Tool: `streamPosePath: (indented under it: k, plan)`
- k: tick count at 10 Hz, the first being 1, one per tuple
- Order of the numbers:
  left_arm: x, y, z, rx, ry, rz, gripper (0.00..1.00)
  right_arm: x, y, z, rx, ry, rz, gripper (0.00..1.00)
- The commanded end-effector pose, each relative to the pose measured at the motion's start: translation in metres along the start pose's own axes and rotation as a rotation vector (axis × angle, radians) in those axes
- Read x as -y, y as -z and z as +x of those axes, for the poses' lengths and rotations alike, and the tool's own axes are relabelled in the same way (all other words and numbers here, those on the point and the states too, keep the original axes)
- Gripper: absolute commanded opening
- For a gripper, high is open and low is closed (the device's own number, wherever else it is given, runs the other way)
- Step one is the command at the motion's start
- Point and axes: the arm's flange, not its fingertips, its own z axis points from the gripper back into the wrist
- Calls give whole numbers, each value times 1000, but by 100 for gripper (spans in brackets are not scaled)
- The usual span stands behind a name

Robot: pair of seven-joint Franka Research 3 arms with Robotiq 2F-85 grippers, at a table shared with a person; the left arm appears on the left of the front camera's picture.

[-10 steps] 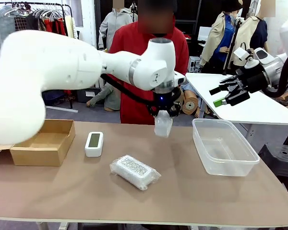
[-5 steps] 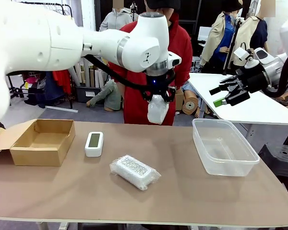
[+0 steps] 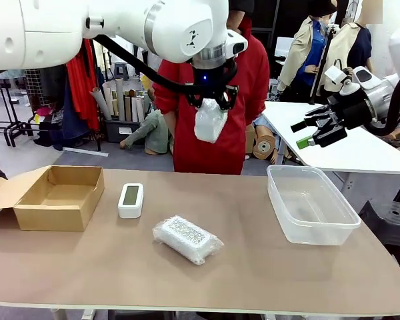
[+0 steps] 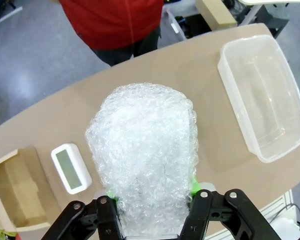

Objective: Separate and place wrapped and unwrapped clocks.
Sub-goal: Pick up the Digital clock indicated by the person.

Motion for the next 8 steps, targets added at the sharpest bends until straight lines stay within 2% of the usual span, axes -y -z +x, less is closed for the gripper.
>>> streamPosePath:
  k: [1,8]
  plan:
    - [-2,-11,5,28,17,48,0,-1,0,1,0,-2,1,100]
    - [-2,-8,2,26,17,28,0,-1,0,1,0,-2,1,100]
